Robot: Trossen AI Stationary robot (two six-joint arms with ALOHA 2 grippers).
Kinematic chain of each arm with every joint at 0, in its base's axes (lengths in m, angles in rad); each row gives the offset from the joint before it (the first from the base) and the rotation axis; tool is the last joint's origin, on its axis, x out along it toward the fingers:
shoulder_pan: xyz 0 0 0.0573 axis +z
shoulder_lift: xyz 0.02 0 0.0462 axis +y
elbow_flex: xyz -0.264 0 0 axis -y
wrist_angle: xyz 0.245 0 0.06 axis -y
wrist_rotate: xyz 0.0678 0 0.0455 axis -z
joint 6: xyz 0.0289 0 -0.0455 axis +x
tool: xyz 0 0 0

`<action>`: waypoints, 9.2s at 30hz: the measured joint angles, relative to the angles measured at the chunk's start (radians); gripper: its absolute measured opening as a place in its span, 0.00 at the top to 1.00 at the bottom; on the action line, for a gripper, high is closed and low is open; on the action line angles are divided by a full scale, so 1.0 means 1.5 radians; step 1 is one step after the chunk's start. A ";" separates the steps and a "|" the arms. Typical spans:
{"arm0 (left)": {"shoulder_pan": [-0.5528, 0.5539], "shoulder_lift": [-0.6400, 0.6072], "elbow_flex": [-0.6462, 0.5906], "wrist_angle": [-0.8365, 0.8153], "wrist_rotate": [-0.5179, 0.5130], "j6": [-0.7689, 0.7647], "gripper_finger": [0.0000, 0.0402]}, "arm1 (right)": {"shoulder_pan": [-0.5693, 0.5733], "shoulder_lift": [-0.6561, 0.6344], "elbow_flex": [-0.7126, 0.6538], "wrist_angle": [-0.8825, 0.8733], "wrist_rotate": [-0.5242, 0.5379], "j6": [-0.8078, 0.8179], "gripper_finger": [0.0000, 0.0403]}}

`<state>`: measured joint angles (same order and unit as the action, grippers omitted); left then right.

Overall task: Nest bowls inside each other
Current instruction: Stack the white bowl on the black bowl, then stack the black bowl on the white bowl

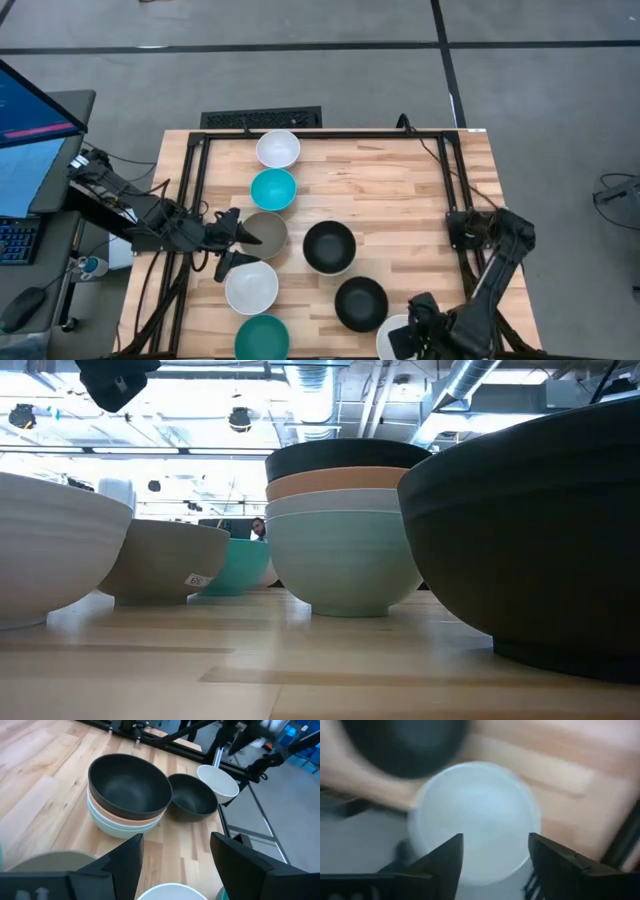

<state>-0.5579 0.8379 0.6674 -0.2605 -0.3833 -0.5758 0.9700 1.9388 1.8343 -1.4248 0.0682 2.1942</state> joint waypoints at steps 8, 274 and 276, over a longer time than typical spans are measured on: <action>0.000 0.000 0.000 -0.002 -0.005 0.001 0.45 | 0.016 0.076 0.001 -0.040 -0.067 0.011 0.35; -0.030 0.000 0.000 -0.057 -0.026 -0.114 0.45 | -0.193 -0.032 -0.278 0.250 0.037 -0.118 0.38; -0.029 0.000 0.000 -0.057 -0.026 -0.114 0.45 | -0.194 -0.023 -0.277 0.254 0.030 -0.117 0.38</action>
<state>-0.6021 0.8379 0.6678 -0.3458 -0.4221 -0.7464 0.6785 1.9041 1.4181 -1.0432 0.1136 2.0186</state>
